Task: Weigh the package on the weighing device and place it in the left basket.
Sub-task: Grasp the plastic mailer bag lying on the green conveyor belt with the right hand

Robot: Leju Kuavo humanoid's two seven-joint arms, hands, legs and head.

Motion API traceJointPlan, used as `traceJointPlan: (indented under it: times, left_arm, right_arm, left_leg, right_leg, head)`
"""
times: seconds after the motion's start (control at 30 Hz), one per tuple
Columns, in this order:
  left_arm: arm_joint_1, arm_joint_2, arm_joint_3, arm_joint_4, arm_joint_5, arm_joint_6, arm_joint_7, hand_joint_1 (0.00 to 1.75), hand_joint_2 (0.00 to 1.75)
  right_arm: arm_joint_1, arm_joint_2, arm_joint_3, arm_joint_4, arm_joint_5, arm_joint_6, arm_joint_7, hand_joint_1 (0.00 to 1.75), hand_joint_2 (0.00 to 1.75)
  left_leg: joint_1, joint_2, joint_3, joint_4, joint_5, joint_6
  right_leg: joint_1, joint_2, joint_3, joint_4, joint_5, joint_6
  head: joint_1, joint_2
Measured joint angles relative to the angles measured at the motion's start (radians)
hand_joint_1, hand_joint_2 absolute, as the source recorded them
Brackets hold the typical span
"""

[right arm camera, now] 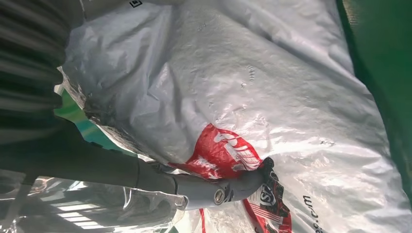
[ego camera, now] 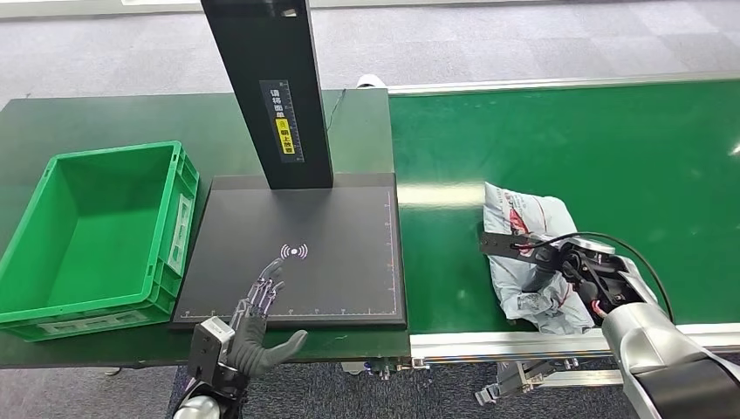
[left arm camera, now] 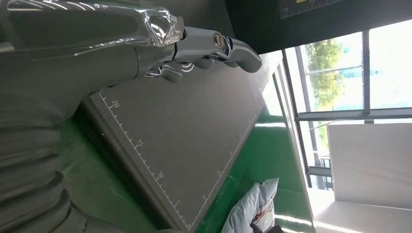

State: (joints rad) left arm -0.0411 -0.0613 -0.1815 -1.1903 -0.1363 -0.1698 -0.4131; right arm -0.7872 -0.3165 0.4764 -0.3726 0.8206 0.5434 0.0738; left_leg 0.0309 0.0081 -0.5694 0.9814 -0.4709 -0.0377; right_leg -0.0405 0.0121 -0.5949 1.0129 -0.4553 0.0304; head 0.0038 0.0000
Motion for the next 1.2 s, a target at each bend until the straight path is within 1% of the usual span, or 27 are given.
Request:
traceJointPlan:
  times: [0.37, 0.43, 0.47, 0.5, 0.53, 0.6, 0.63, 0.67, 0.73, 0.87, 1.2]
  left_arm:
    - [-0.003, -0.007, 0.006, 0.0, -0.001, -0.005, 0.001, 0.0, 1.75]
    - [-0.003, -0.008, 0.007, 0.0, -0.002, -0.007, 0.003, 0.0, 1.75]
    - [-0.003, -0.008, 0.007, 0.0, -0.003, -0.008, 0.003, 0.0, 1.75]
    - [-0.003, -0.008, 0.007, 0.0, -0.004, -0.009, 0.004, 0.0, 1.75]
    - [-0.003, -0.008, 0.007, 0.0, -0.004, -0.009, 0.005, 0.0, 1.75]
    - [-0.004, -0.008, 0.007, 0.0, -0.005, -0.01, 0.005, 0.0, 1.75]
    - [-0.004, -0.008, 0.007, 0.0, -0.005, -0.01, 0.005, 0.0, 1.75]
    - [-0.004, -0.008, 0.007, 0.0, -0.006, -0.01, 0.005, 0.0, 1.75]
    - [-0.004, -0.008, 0.007, -0.002, -0.006, -0.01, 0.006, 0.0, 1.75]
    - [0.003, -0.004, 0.007, -0.017, -0.001, -0.01, 0.009, 0.0, 1.75]
    - [0.027, 0.0, 0.008, -0.05, 0.0, -0.009, 0.014, 0.0, 1.75]
  right_arm:
    - [0.007, -0.014, 0.013, -0.002, -0.004, 0.008, -0.005, 0.0, 1.75]
    - [0.014, -0.02, 0.016, -0.006, -0.009, 0.012, -0.012, 0.04, 1.75]
    - [0.017, -0.024, 0.018, -0.009, -0.015, 0.016, -0.018, 0.12, 1.75]
    - [0.02, -0.029, 0.02, -0.012, -0.021, 0.022, -0.024, 0.24, 1.75]
    - [0.023, -0.033, 0.022, -0.015, -0.027, 0.027, -0.031, 0.41, 1.75]
    - [0.027, -0.037, 0.027, -0.02, -0.034, 0.033, -0.041, 1.13, 1.75]
    - [0.028, -0.038, 0.031, -0.023, -0.035, 0.035, -0.044, 1.44, 1.75]
    - [0.028, -0.039, 0.035, -0.025, -0.035, 0.038, -0.048, 1.69, 1.75]
    - [0.021, -0.039, 0.044, -0.028, -0.034, 0.049, -0.062, 1.75, 1.75]
    - [0.005, -0.038, 0.067, -0.03, -0.036, 0.073, -0.092, 1.75, 1.75]
    - [0.013, -0.024, 0.093, -0.033, -0.054, 0.055, -0.102, 1.75, 1.75]
  left_leg:
    - [0.0, 0.0, 0.002, 0.0, 0.0, 0.0]
    - [0.0, -0.001, 0.002, 0.0, 0.0, 0.0]
    - [0.0, -0.001, 0.002, 0.0, 0.0, 0.0]
    - [0.0, -0.001, 0.002, 0.0, 0.0, 0.0]
    - [0.0, -0.001, 0.002, 0.0, 0.0, 0.0]
    - [0.0, -0.001, 0.003, 0.0, 0.0, 0.0]
    - [0.0, -0.001, 0.003, 0.0, 0.0, 0.0]
    - [0.0, -0.001, 0.004, 0.0, 0.0, 0.0]
    - [0.0, -0.001, 0.004, 0.0, 0.0, 0.0]
    - [0.0, -0.001, 0.005, 0.0, 0.0, 0.0]
    - [0.0, -0.001, 0.004, 0.0, 0.0, 0.0]
  right_leg:
    - [0.0, 0.0, 0.002, 0.0, 0.0, 0.0]
    - [0.0, 0.0, 0.002, 0.0, 0.0, 0.0]
    - [0.0, -0.001, 0.002, 0.0, 0.0, 0.0]
    - [0.0, -0.001, 0.003, 0.0, 0.0, 0.0]
    - [0.0, -0.001, 0.003, 0.0, 0.0, 0.0]
    - [0.0, -0.001, 0.004, 0.0, 0.0, 0.0]
    - [0.0, -0.001, 0.004, 0.0, 0.0, 0.0]
    - [0.0, -0.001, 0.004, 0.0, 0.0, 0.0]
    - [0.0, -0.001, 0.005, 0.0, 0.0, 0.0]
    - [0.0, -0.001, 0.006, 0.0, 0.0, 0.0]
    - [0.0, -0.001, 0.005, 0.0, -0.001, 0.0]
  head:
    - [0.0, 0.0]
    - [0.0, 0.0]
    - [0.0, 0.0]
    - [0.0, 0.0]
    - [0.0, 0.0]
    - [0.0, 0.0]
    - [0.0, 0.0]
    - [0.0, 0.0]
    - [0.0, 0.0]
    - [0.0, 0.0]
    - [0.0, 0.0]
